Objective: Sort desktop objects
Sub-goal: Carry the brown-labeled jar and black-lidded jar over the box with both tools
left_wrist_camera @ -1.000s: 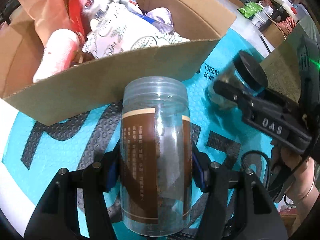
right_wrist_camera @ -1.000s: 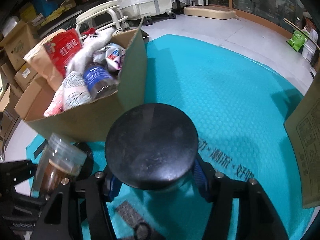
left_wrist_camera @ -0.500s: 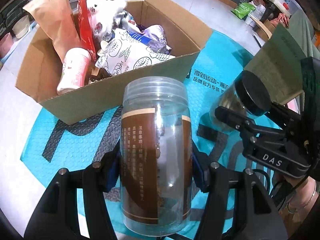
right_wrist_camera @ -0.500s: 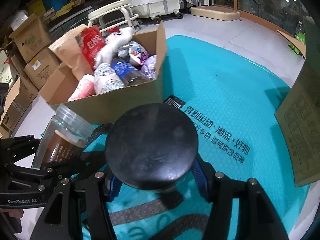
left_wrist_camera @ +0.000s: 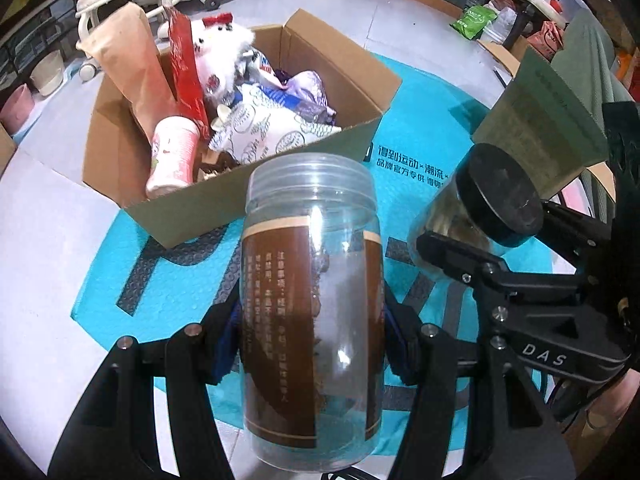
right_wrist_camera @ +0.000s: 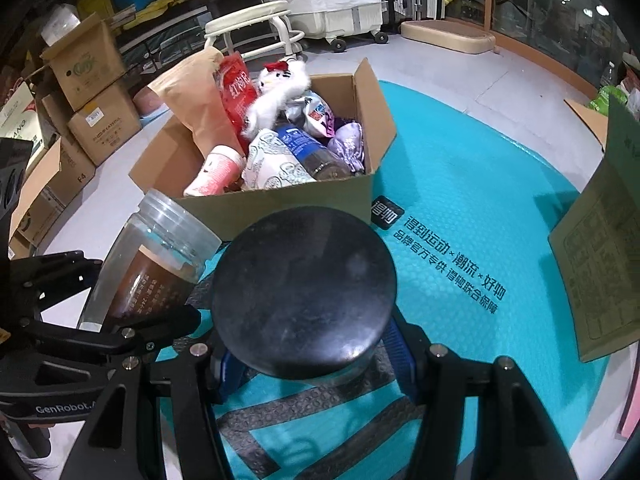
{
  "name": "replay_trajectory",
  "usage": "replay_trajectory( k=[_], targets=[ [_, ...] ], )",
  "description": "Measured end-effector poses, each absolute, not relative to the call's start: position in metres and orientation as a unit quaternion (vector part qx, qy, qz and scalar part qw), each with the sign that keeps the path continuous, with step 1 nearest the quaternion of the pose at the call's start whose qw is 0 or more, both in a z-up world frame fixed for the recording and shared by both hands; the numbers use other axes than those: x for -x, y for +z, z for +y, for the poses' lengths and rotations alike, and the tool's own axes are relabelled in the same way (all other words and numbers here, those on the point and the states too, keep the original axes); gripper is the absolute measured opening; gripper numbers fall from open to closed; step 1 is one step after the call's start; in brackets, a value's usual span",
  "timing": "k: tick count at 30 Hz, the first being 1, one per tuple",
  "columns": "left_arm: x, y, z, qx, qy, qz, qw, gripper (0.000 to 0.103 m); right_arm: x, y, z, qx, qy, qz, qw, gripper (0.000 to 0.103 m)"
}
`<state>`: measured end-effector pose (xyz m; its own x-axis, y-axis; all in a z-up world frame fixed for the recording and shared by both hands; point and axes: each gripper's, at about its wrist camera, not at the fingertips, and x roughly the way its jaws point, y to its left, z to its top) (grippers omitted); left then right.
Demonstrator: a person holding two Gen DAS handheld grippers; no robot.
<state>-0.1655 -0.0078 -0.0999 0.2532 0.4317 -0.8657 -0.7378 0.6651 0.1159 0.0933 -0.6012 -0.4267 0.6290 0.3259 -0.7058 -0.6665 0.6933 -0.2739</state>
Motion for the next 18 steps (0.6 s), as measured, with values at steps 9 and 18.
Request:
replay_trajectory(
  k=[9, 18],
  targets=[
    [0.166, -0.067, 0.008, 0.143, 0.384, 0.461, 0.787, 0.058, -0.09, -0.403, -0.585, 0.271, 0.288, 0.303, 0.867, 0.062],
    [0.158, -0.041, 0.031, 0.128, 0.385, 0.446, 0.798, 0.058, -0.102, -0.378, -0.56, 0.274, 0.289, 0.286, 0.872, 0.062]
  ],
)
